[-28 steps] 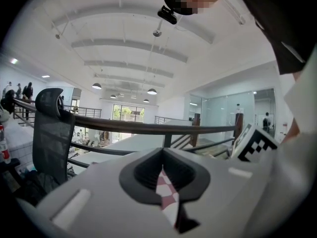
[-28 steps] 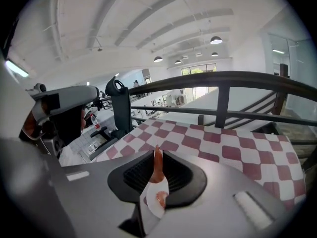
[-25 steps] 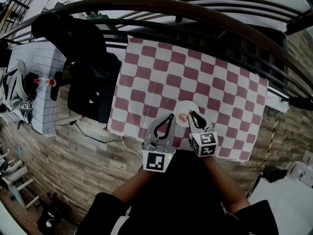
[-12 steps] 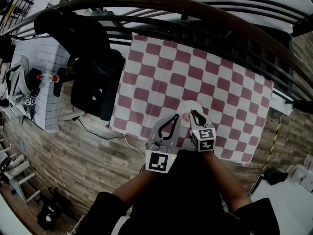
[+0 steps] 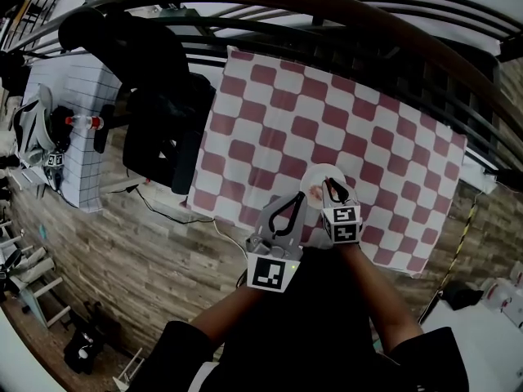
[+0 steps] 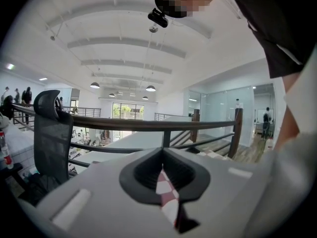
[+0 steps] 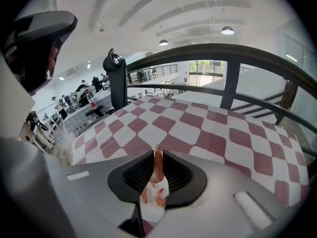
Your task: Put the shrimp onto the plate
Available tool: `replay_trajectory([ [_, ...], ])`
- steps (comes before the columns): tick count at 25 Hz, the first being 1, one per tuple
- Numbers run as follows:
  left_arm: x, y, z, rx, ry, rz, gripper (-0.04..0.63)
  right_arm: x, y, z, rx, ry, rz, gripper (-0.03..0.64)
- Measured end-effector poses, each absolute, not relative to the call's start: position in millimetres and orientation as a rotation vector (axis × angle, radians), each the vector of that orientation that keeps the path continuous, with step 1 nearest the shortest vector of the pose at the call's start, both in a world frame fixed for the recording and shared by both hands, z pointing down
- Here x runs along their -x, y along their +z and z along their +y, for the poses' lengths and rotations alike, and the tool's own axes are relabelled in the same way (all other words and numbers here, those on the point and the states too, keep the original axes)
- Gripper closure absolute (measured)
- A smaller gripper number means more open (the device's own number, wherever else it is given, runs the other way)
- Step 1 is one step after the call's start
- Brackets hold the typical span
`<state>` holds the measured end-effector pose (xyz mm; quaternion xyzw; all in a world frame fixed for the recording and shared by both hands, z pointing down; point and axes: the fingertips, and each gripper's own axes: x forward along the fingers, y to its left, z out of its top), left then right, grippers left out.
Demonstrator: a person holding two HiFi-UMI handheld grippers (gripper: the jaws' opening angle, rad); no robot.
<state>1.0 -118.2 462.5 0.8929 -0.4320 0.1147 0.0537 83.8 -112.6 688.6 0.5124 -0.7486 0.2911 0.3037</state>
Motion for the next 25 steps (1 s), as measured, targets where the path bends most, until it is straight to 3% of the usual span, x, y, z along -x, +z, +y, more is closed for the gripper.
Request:
replay_trajectory([
  [25, 17, 473, -114, -2.614, 0.383, -1.384, 0.588, -88, 744, -117, -1.261, 0.881, -1.921, 0.560],
])
